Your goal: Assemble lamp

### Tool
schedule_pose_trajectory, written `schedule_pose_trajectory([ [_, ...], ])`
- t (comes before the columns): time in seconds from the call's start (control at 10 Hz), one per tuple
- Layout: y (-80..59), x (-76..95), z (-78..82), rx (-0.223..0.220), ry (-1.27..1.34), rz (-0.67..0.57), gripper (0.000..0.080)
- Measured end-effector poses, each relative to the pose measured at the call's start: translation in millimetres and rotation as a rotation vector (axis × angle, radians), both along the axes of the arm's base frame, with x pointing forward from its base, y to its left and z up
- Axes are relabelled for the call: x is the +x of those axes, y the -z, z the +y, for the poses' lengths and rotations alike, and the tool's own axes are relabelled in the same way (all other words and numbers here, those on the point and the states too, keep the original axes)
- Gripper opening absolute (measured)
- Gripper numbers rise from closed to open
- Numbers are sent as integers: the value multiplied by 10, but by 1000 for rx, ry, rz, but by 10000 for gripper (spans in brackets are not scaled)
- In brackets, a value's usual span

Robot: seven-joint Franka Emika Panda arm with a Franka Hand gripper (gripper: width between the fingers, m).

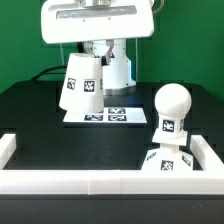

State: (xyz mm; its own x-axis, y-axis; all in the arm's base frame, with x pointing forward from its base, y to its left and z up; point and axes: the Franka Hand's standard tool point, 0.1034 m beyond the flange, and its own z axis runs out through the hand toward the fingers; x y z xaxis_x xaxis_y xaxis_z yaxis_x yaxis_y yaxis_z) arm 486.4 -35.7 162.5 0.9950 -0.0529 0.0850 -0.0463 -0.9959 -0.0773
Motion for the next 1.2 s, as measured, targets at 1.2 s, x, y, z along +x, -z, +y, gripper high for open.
schedule_pose_trajectory([
  [1.2,-764,562,1099,69,145,58,44],
])
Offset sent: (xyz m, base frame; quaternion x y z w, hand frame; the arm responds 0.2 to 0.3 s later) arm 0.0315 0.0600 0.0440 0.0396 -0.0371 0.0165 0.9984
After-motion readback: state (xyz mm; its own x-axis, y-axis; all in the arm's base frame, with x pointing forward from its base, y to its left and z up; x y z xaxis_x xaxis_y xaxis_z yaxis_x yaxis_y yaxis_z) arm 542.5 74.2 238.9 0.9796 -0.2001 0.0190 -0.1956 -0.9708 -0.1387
